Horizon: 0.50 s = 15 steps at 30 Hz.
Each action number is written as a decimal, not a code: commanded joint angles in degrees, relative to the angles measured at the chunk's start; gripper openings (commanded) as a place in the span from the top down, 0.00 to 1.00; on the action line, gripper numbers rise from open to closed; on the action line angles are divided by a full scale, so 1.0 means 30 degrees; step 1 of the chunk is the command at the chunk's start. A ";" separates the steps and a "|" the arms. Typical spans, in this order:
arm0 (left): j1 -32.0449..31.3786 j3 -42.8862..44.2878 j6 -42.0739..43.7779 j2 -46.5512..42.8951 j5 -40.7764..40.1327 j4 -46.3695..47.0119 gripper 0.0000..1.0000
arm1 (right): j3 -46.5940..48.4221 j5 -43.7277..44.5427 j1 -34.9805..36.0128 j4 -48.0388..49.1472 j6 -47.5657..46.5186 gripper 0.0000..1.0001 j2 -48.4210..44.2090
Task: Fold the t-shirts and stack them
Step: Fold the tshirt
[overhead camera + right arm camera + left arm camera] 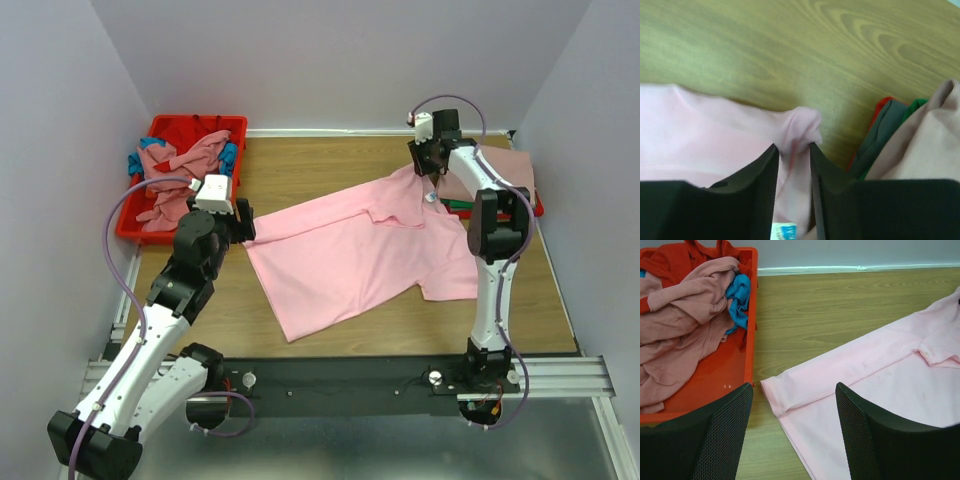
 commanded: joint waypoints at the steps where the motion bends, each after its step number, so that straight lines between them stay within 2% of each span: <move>1: 0.0126 -0.0272 0.0172 0.0067 0.0853 0.0646 0.22 | 0.1882 0.0641 0.0050 -0.0207 0.0516 0.51 0.1106; 2: 0.0126 -0.0302 0.0084 0.0125 0.1205 0.0705 0.20 | 0.2000 0.0670 0.0021 -0.0207 0.0575 0.46 0.1078; 3: 0.0126 -0.0331 -0.0062 0.0386 0.1499 0.0763 0.15 | 0.2001 0.0815 0.0021 -0.0207 0.0546 0.36 0.0787; 5: 0.0126 -0.0361 -0.0501 0.0768 0.2786 0.0910 0.11 | 0.1856 0.0788 0.0021 -0.0236 0.0430 0.28 0.0260; 8: 0.0126 -0.0331 -0.1609 0.1763 0.4719 0.0968 0.13 | 0.0278 -0.0698 0.0021 -0.0266 -0.0243 0.00 -0.1962; 11: 0.0009 -0.0477 -0.2638 0.2029 0.7211 0.1116 0.21 | -0.2649 -0.2895 -0.0008 -0.0266 -0.1151 0.00 -0.5038; 12: -0.0426 -0.0536 -0.3454 0.2175 0.7534 0.1087 0.22 | -0.3469 -0.4934 -0.0067 -0.0295 -0.1327 0.00 -0.5771; 14: -0.1363 -0.0566 -0.4074 0.2351 0.7685 0.0561 0.25 | -0.6135 -0.6996 -0.0155 -0.0557 -0.2088 0.00 -0.8114; 15: -0.2934 -0.0595 -0.4860 0.2352 0.7393 0.0008 0.25 | -0.7333 -0.8920 -0.0242 -0.0762 -0.2526 0.00 -0.9079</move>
